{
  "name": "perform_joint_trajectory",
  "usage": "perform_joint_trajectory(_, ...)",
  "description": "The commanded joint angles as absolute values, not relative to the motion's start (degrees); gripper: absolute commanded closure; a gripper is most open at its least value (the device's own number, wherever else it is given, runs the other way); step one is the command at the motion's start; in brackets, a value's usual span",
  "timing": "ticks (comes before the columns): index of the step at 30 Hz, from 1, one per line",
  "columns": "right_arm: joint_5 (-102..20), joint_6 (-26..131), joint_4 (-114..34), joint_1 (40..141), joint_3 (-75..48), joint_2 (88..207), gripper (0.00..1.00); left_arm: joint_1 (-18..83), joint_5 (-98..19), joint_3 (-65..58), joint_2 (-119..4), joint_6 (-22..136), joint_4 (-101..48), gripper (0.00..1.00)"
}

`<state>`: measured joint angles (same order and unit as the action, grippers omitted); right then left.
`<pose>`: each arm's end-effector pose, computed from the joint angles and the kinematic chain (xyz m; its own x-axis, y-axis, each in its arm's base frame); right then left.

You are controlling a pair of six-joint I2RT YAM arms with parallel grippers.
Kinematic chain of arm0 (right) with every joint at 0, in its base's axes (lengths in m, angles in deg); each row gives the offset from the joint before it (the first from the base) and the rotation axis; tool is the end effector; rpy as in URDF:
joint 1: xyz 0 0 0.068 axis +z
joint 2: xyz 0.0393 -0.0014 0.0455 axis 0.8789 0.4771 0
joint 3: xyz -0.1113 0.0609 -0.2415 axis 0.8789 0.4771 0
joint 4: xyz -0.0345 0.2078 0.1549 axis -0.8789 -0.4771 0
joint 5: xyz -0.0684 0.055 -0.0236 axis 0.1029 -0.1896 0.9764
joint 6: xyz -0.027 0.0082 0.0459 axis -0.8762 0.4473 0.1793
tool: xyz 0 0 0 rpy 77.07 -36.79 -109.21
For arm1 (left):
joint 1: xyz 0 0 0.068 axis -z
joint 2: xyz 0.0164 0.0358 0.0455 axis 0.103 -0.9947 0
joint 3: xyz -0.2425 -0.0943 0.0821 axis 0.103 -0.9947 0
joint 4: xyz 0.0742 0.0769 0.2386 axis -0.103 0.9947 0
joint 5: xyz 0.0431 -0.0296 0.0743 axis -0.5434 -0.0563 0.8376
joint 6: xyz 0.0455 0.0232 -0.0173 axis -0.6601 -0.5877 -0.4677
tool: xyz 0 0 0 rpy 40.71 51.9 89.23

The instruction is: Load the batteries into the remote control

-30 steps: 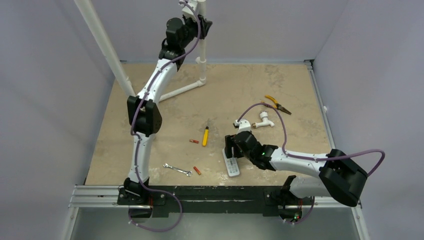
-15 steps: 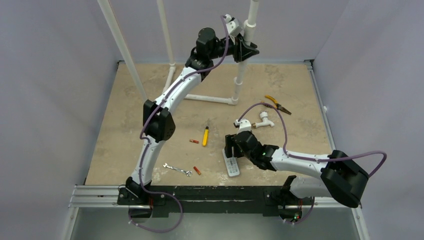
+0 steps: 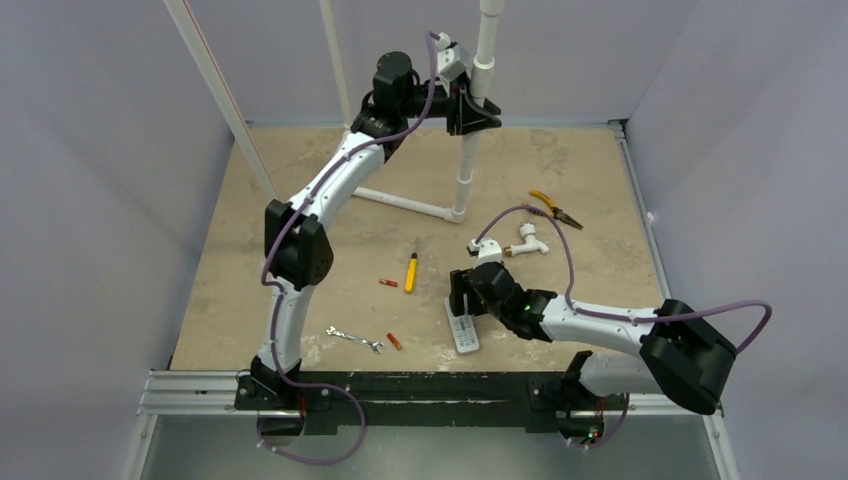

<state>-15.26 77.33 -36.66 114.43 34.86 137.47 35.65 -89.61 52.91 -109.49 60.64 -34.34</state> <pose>0.1501 0.1799 0.1654 -0.6622 -0.0467 -0.7479 -0.3096 0.9259 0.2163 0.4332 -0.2823 0.4033 -0.0959 -0.1002 -0.9903 0.9951 0.0128 -0.0977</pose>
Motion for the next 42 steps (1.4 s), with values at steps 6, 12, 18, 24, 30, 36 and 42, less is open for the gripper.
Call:
perform_joint_trajectory(6, -13.8, 75.9, -36.2, 114.6, 32.8, 137.3, 0.29, 25.7, -99.4, 48.9, -105.2, 67.0, -25.6, 1.00)
perform_joint_trajectory(12, -14.4, 75.6, -36.7, 114.6, 31.9, 138.2, 0.29, 24.0, -93.6, 56.0, -108.5, 59.3, -11.7, 1.00)
perform_joint_trajectory(18, -14.0, 75.9, -36.5, 114.6, 32.5, 137.4, 0.29, 19.0, -100.8, 55.3, -111.1, 74.6, -26.6, 1.00)
perform_joint_trajectory(24, -14.9, 75.3, -36.2, 114.6, 31.7, 139.0, 0.27, 20.7, -98.1, 45.6, -104.2, 72.7, -29.8, 1.00)
perform_joint_trajectory(30, -14.7, 75.3, -36.5, 114.6, 31.6, 138.6, 0.27, 25.7, -99.9, 55.3, -109.1, 71.3, -22.2, 1.00)
perform_joint_trajectory(36, -13.5, 75.9, -37.1, 114.6, 33.4, 136.0, 0.27, 31.1, -102.2, 68.0, -118.0, 79.2, -28.3, 1.00)
perform_joint_trajectory(42, -12.6, 73.4, -35.5, 114.6, 33.6, 135.6, 0.28, 36.6, -106.4, 66.5, -117.6, 81.7, -31.1, 1.00)
